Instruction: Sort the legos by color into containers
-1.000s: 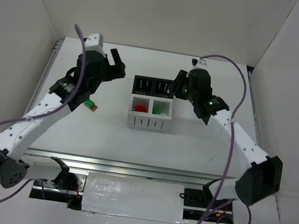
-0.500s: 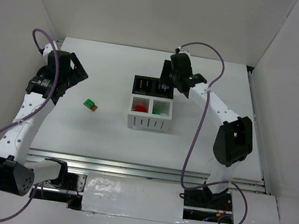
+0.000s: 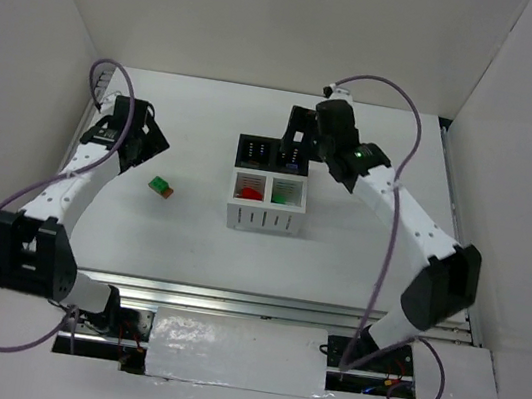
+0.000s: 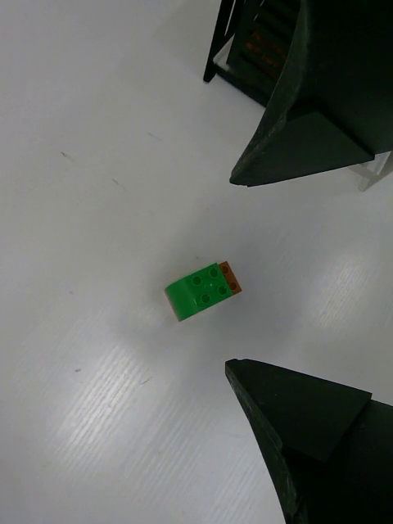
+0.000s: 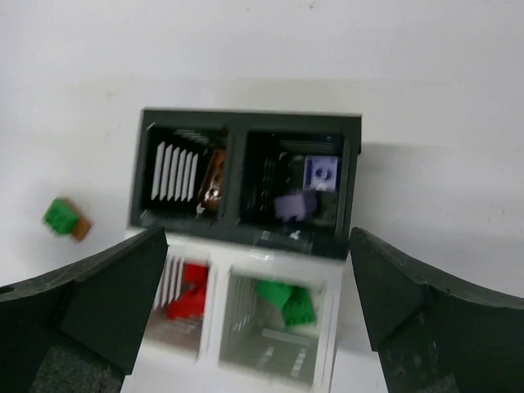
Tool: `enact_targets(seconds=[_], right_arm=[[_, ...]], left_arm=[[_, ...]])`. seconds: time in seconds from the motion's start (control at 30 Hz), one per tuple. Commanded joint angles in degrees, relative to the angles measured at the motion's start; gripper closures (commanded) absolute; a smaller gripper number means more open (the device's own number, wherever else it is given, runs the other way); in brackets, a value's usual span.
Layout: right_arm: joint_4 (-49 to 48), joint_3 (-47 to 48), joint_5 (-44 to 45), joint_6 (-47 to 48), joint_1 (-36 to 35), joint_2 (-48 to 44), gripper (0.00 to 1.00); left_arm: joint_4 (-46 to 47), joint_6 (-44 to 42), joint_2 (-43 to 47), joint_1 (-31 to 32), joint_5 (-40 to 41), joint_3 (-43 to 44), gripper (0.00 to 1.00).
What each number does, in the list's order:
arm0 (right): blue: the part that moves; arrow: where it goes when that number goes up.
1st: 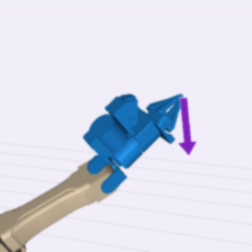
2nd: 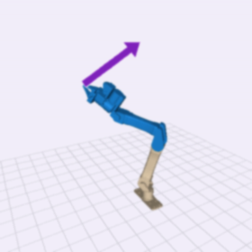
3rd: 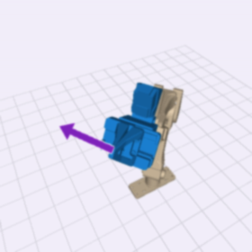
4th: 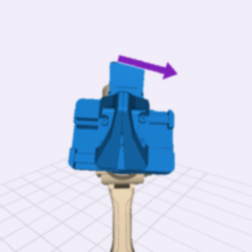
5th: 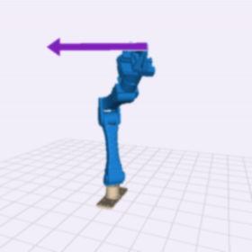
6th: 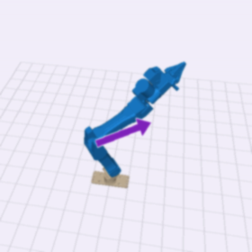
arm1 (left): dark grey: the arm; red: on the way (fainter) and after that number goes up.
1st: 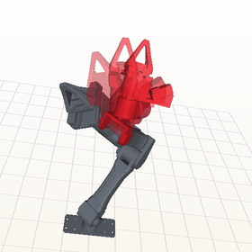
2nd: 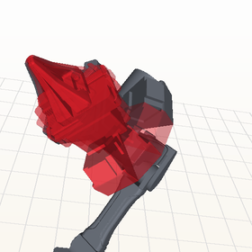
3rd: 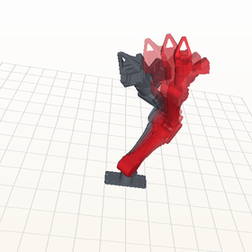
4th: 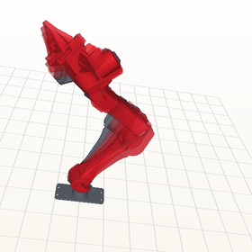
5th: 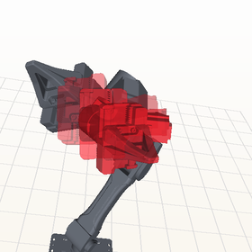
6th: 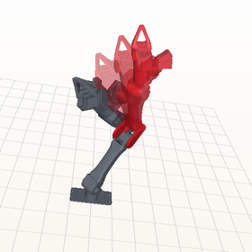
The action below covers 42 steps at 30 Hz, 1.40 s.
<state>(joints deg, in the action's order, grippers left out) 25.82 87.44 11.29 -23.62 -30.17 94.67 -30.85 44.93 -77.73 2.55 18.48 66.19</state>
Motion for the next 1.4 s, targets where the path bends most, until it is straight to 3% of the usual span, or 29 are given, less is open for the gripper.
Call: enact_targets(seconds=[0.0,0.13,0.37,0.63,0.7,0.77,0.83,0.87,0.93,0.97,1.03,1.13,1.2,1.37], right_arm=[[1.07,-4.02,-0.56,-2.13,-3.83,-15.00,0.00],[1.95,-12.18,-6.44,-2.49,-4.98,-23.38,0.00],[1.42,-21.07,-9.44,-3.01,-6.30,-31.91,0.00],[0.98,-23.45,-9.18,-3.10,-6.65,-32.01,0.00],[0.90,-23.63,-8.92,-3.10,-6.65,-32.18,0.00],[0.98,-23.98,-7.69,-3.19,-6.74,-32.44,0.00],[1.16,-24.16,-7.16,-3.10,-6.83,-32.45,0.00],[1.25,-24.16,-6.98,-3.10,-6.65,-32.36,0.00],[1.16,-24.33,-7.16,-3.19,-6.83,-32.10,0.00],[0.81,-24.51,-7.33,-3.36,-6.74,-32.10,0.00],[-0.76,-25.47,-9.17,-3.54,-6.83,-32.18,0.01],[-5.16,-28.02,-15.14,-4.07,-6.74,-33.05,0.00],[-9.02,-31.17,-19.96,-4.42,-6.65,-34.37,0.00],[-24.74,-36.81,-37.20,-8.19,-6.65,-39.21,0.00]], left_arm=[[1.85,3.67,-8.27,-0.17,-0.64,1.39,0.01],[-2.10,9.28,-16.47,-0.17,3.22,4.29,0.00],[0.79,13.96,-23.77,-0.09,3.14,3.15,0.01],[3.69,15.19,-25.27,1.32,2.27,0.35,0.16],[3.78,15.36,-25.97,1.32,1.82,0.25,0.26],[4.22,15.19,-25.80,1.41,1.39,-0.10,0.44],[4.92,15.10,-24.93,1.41,1.03,-0.89,0.53],[4.75,15.28,-23.79,1.41,1.03,-0.98,0.65],[4.57,15.19,-22.56,1.58,0.94,-1.24,0.76],[4.40,15.10,-21.07,1.58,0.94,-1.24,0.92],[4.48,13.96,-19.31,1.76,0.16,-1.68,1.00],[5.62,10.55,-11.43,2.29,-3.00,-3.52,1.00],[11.23,6.15,-5.88,2.99,-7.73,-7.98,1.00],[34.83,-1.24,16.89,5.71,-34.44,-19.25,1.00]])
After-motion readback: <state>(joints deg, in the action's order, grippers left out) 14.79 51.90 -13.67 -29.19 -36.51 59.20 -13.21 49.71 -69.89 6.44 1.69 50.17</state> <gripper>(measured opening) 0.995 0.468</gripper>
